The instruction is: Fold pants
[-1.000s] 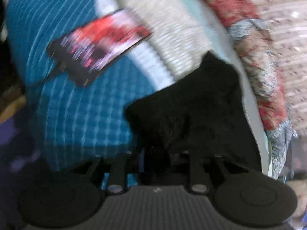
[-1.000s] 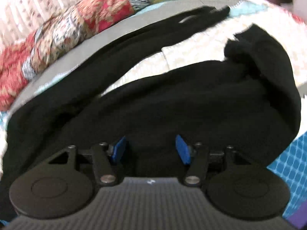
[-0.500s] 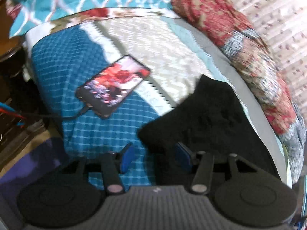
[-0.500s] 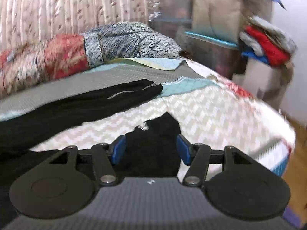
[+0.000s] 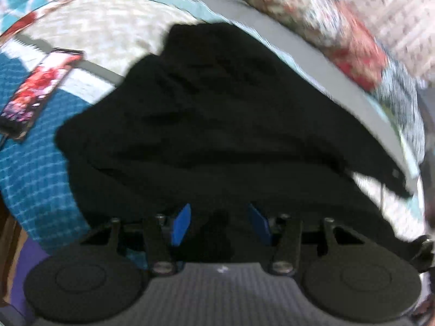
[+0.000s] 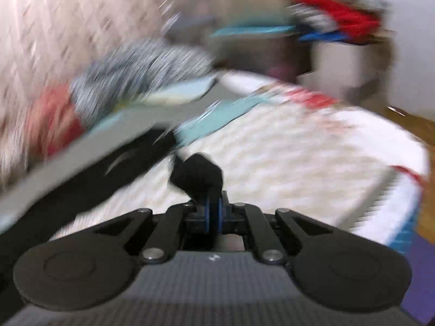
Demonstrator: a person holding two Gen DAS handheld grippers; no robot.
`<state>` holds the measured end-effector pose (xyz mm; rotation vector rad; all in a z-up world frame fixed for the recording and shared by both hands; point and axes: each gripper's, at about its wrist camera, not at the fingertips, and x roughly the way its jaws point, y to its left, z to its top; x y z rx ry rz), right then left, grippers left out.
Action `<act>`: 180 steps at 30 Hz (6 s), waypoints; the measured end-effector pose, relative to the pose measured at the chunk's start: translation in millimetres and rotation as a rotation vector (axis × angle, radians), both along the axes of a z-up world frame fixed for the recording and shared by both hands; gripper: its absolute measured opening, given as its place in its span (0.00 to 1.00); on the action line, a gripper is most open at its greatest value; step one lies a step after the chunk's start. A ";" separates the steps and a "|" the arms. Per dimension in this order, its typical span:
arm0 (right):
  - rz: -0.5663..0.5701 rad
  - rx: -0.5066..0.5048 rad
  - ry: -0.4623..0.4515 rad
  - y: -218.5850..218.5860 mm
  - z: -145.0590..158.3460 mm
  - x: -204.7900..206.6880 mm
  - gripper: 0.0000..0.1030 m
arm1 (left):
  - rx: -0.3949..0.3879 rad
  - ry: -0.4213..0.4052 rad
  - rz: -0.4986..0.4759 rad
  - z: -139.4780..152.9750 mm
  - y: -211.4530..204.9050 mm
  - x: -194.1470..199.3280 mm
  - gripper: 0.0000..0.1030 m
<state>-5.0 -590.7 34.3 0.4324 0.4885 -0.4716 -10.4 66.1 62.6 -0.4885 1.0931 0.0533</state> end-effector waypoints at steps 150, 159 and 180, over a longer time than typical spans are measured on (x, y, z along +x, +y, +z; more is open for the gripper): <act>1.346 0.235 0.267 487.9 -55.2 26.4 0.44 | 0.195 -0.169 0.035 -6.8 117.5 52.8 0.11; 1.063 0.343 0.061 359.8 -12.7 19.3 0.44 | 0.122 -0.331 0.116 45.1 98.4 30.9 0.11; 0.173 0.114 -0.071 -55.5 -7.5 -35.9 0.59 | 0.261 -0.057 -0.247 -30.6 -71.0 47.0 0.28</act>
